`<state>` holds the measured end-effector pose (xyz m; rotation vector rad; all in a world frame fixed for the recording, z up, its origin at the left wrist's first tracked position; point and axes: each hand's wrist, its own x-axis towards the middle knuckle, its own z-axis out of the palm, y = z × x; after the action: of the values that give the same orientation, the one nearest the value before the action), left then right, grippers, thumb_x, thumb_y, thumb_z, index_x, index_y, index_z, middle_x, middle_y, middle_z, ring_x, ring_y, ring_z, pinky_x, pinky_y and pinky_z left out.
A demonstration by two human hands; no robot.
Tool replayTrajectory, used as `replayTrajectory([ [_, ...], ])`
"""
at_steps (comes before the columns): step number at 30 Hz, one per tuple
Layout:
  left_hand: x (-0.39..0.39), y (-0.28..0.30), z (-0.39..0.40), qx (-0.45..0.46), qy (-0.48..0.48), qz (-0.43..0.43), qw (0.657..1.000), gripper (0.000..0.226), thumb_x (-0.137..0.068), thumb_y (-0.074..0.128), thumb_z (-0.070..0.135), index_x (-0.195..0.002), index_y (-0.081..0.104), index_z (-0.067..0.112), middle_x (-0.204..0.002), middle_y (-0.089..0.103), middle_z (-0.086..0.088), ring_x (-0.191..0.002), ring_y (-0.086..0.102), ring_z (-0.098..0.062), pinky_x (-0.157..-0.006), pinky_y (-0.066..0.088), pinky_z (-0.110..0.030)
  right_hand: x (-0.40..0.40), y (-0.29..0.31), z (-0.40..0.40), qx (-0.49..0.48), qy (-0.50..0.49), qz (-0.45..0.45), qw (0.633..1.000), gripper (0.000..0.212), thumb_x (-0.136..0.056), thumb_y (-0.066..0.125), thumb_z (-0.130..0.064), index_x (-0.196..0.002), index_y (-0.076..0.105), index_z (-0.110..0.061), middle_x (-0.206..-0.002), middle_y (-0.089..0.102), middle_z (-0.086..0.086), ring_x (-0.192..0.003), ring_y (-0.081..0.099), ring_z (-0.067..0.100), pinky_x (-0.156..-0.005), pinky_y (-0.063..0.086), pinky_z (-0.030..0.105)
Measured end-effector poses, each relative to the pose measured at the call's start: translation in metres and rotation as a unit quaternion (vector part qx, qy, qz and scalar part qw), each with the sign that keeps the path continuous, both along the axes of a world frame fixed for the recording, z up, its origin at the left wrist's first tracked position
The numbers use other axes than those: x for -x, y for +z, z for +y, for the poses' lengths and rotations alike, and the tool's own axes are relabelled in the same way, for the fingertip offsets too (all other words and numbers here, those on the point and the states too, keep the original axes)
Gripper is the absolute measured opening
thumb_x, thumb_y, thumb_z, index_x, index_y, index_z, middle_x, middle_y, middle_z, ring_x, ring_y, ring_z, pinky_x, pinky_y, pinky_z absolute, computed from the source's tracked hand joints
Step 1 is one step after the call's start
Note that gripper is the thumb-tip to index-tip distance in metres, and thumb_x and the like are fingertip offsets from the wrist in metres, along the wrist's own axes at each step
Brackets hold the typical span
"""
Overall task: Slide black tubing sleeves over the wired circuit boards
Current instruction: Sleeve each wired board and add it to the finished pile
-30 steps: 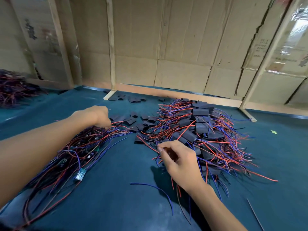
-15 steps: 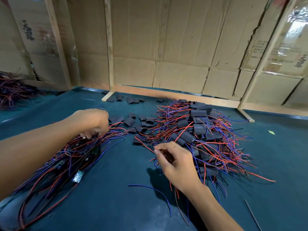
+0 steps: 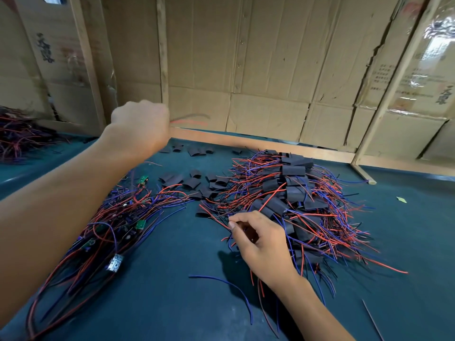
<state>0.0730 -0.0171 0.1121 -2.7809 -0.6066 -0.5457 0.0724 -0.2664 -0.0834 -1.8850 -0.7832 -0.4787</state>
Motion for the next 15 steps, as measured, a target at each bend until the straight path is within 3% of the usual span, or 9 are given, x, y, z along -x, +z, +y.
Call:
replayTrajectory([
  [2, 0.001, 0.007, -0.004, 0.066, -0.059, -0.086, 0.992, 0.023, -0.102, 0.053, 0.026, -0.094, 0.058, 0.006, -0.073, 0.049, -0.011, -0.071, 0.054, -0.031, -0.063, 0.042, -0.038, 0.000, 0.001, 0.001, -0.015, -0.006, 0.020, 1.000, 0.009, -0.093, 0.070, -0.015, -0.100, 0.075, -0.019, -0.092, 0.070, -0.018, -0.086, 0.066, 0.002, -0.075, 0.044, 0.009],
  [3, 0.002, 0.008, -0.008, 0.141, -0.110, -0.128, 0.976, 0.026, -0.103, 0.052, 0.029, -0.093, 0.060, 0.006, -0.073, 0.056, -0.011, -0.067, 0.062, -0.030, -0.059, 0.047, -0.035, 0.000, 0.002, 0.001, -0.024, -0.009, 0.032, 0.999, 0.009, -0.093, 0.071, -0.014, -0.100, 0.075, -0.019, -0.091, 0.070, -0.017, -0.085, 0.066, 0.002, -0.074, 0.043, 0.008],
  [4, 0.004, 0.006, -0.014, 0.245, -0.172, -0.173, 0.938, 0.024, -0.103, 0.053, 0.028, -0.093, 0.064, 0.009, -0.075, 0.063, -0.010, -0.063, 0.069, -0.026, -0.054, 0.052, -0.033, 0.001, 0.003, 0.002, -0.033, -0.010, 0.048, 0.998, 0.009, -0.093, 0.072, -0.014, -0.099, 0.076, -0.019, -0.089, 0.071, -0.017, -0.082, 0.067, 0.003, -0.073, 0.044, 0.009],
  [5, 0.005, 0.001, -0.022, 0.366, -0.227, -0.214, 0.877, 0.019, -0.102, 0.056, 0.025, -0.095, 0.066, 0.010, -0.078, 0.068, -0.008, -0.063, 0.073, -0.020, -0.050, 0.056, -0.030, 0.001, 0.004, 0.002, -0.042, -0.007, 0.068, 0.997, 0.009, -0.093, 0.072, -0.015, -0.099, 0.077, -0.021, -0.085, 0.071, -0.017, -0.077, 0.067, 0.005, -0.071, 0.045, 0.011],
  [8, 0.001, -0.031, -0.050, 0.671, -0.284, -0.247, 0.639, 0.007, -0.097, 0.065, 0.012, -0.101, 0.068, 0.008, -0.089, 0.074, -0.007, -0.073, 0.075, -0.015, -0.056, 0.058, -0.024, 0.004, 0.006, 0.005, -0.076, 0.027, 0.139, 0.987, 0.010, -0.095, 0.071, -0.018, -0.099, 0.078, -0.023, -0.079, 0.070, -0.014, -0.063, 0.066, 0.008, -0.063, 0.047, 0.018],
  [12, -0.010, -0.086, -0.083, 0.888, -0.239, -0.195, 0.340, 0.010, -0.093, 0.063, 0.005, -0.101, 0.068, 0.009, -0.082, 0.074, -0.005, -0.071, 0.071, -0.012, -0.056, 0.055, -0.022, 0.004, 0.010, 0.008, -0.141, 0.065, 0.221, 0.963, 0.019, -0.095, 0.071, -0.020, -0.111, 0.075, -0.028, -0.078, 0.072, 0.001, -0.056, 0.065, 0.015, -0.050, 0.046, 0.023],
  [14, -0.012, -0.111, -0.099, 0.928, -0.214, -0.192, 0.238, 0.013, -0.094, 0.057, 0.002, -0.099, 0.067, 0.010, -0.077, 0.072, -0.005, -0.068, 0.071, -0.011, -0.055, 0.056, -0.021, 0.003, 0.012, 0.008, -0.180, 0.066, 0.231, 0.954, 0.030, -0.094, 0.071, -0.020, -0.124, 0.069, -0.027, -0.078, 0.071, 0.005, -0.055, 0.063, 0.013, -0.045, 0.047, 0.024],
  [15, -0.011, -0.123, -0.106, 0.932, -0.210, -0.195, 0.219, 0.014, -0.093, 0.057, 0.002, -0.099, 0.067, 0.010, -0.077, 0.072, -0.005, -0.068, 0.070, -0.011, -0.055, 0.056, -0.022, 0.003, 0.014, 0.008, -0.215, 0.067, 0.233, 0.946, 0.036, -0.094, 0.072, -0.020, -0.129, 0.066, -0.024, -0.077, 0.069, 0.008, -0.054, 0.062, 0.012, -0.044, 0.047, 0.024],
])
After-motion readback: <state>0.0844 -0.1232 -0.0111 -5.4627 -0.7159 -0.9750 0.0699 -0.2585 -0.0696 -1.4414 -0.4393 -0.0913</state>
